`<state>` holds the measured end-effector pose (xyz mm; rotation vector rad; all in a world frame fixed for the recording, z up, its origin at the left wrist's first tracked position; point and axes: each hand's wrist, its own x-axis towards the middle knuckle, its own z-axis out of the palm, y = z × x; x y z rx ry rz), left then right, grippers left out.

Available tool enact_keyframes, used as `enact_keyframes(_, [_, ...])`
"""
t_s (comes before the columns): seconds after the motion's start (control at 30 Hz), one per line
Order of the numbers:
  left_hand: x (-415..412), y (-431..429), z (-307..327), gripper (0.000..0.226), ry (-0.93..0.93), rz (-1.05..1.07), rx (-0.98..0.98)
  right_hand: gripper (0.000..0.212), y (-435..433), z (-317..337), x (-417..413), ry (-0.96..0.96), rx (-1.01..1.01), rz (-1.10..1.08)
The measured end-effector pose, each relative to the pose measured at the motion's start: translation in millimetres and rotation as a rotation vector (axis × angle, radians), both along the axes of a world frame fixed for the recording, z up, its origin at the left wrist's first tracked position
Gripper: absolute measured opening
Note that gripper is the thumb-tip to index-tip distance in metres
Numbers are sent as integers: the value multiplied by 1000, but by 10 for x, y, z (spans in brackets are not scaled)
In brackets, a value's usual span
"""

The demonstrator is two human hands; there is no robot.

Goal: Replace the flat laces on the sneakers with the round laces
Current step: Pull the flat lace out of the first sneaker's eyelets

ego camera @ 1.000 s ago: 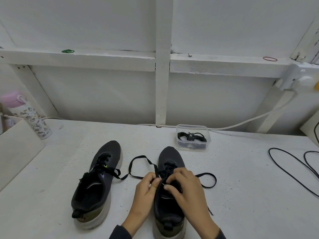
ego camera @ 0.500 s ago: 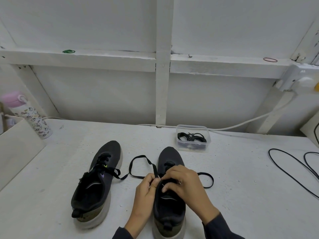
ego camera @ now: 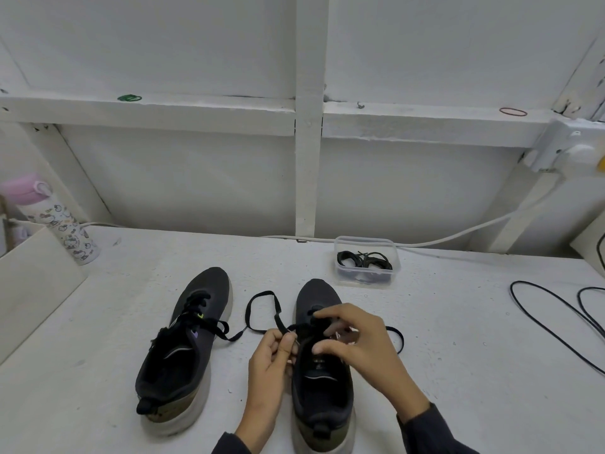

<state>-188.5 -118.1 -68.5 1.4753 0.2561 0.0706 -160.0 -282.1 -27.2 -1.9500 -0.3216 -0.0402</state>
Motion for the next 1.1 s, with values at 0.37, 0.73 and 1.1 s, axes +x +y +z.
enact_keyframes(0.37, [-13, 48, 56, 28, 150, 171, -244, 14, -228, -186, -170, 213, 58, -110])
enact_keyframes(0.73, [-212, -139, -20, 33, -83, -103, 141, 14, -154, -211, -113, 200, 47, -110])
enact_keyframes(1.1, [-208, -135, -53, 57, -88, -141, 335, 10, -87, -142, 51, 154, -291, -59])
